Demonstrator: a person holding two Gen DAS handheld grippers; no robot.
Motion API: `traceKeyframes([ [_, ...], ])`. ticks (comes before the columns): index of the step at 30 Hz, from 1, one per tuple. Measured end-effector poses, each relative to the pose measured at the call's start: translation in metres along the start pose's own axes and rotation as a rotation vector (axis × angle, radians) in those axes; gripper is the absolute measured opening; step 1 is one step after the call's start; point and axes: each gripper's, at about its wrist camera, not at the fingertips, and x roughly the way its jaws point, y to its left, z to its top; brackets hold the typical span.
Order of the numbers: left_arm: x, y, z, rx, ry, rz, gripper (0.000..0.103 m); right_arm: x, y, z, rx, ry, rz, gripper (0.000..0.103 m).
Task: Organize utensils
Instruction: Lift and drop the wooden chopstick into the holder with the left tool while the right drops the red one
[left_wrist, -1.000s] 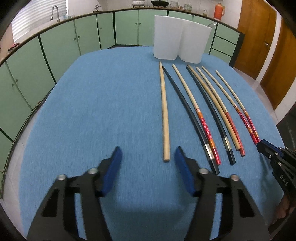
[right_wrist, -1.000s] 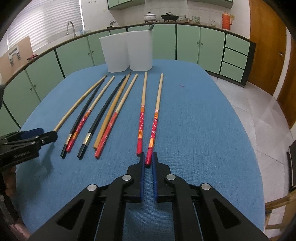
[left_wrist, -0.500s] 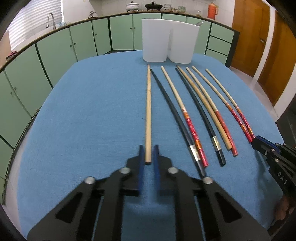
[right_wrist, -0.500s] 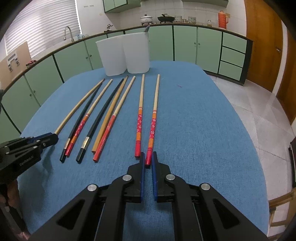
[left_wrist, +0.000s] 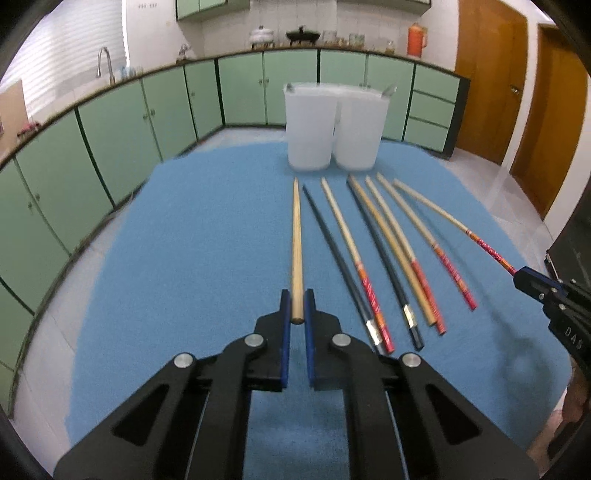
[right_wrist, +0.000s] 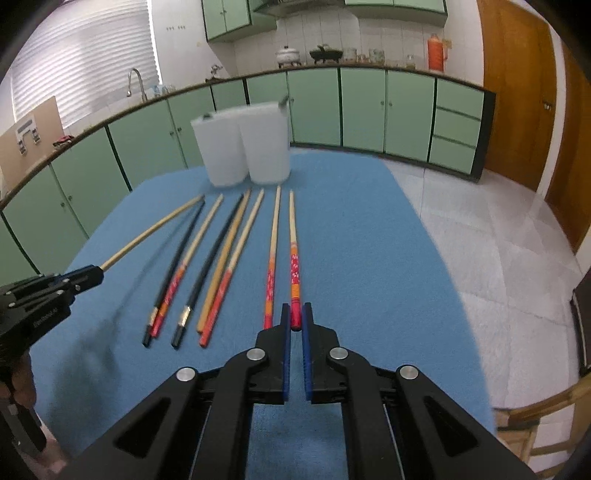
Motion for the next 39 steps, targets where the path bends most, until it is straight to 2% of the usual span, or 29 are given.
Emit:
traceKeyframes([
  [11,-0.056,0.004,0.056,0.022,-0.175,0.001,0.006,-0.04,-0.011,0.051,-0.01,-0.103,0.014,0.005],
  [19,-0.07,0.007,0.095,-0.004,-0.249,-0.044,0.006,-0.059,-0.013,0.09,-0.011,-0.165,0.047,0.005],
  [30,-0.067,0.011,0.13,-0.035,-0.259,-0.131,0.006,-0.07,-0.014,0.145,-0.044,-0.192,0.096,0.005],
  [39,-0.074,0.015,0.145,-0.04,-0.291,-0.151,0.006,-0.073,-0.014,0.174,-0.056,-0.225,0.123,0.005],
])
